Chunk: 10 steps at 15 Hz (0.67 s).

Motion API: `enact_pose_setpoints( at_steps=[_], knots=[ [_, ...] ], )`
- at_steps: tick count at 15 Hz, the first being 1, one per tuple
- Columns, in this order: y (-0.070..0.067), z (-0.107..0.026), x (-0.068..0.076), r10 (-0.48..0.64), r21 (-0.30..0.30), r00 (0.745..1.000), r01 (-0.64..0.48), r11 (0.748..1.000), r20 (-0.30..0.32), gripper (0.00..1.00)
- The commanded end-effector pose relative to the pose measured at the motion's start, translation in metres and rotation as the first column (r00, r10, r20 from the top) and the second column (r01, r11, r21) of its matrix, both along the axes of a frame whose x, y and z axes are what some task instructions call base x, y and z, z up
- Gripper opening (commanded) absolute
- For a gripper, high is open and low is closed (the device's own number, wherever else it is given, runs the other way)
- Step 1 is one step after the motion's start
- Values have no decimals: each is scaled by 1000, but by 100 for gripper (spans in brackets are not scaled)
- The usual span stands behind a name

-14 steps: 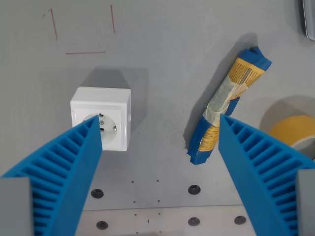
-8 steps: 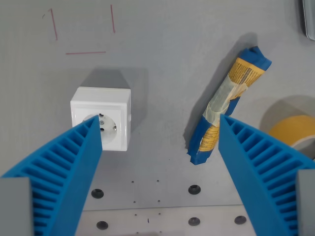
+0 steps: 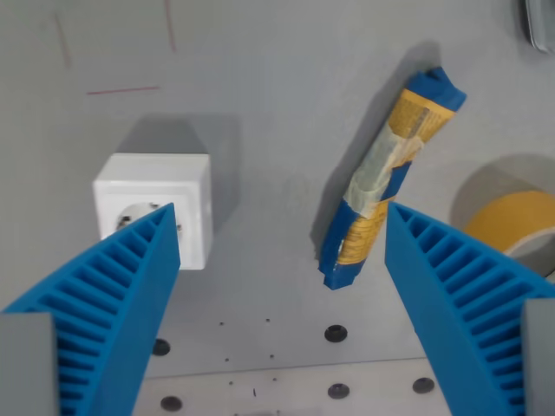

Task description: Pick up the blue bag

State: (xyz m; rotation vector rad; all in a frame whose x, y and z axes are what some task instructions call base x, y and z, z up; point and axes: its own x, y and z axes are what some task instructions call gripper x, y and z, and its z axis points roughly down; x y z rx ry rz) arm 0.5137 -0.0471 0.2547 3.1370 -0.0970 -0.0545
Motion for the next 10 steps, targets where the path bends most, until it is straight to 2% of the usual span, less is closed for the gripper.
enact_pose_setpoints(
  at_steps=[1, 10],
  knots=[
    [-10, -20, -17, -184, 20, 972, 183, 983, 147, 100],
    [-46, -68, -39, -339, 57, 928, 334, 941, 156, 100]
  ],
)
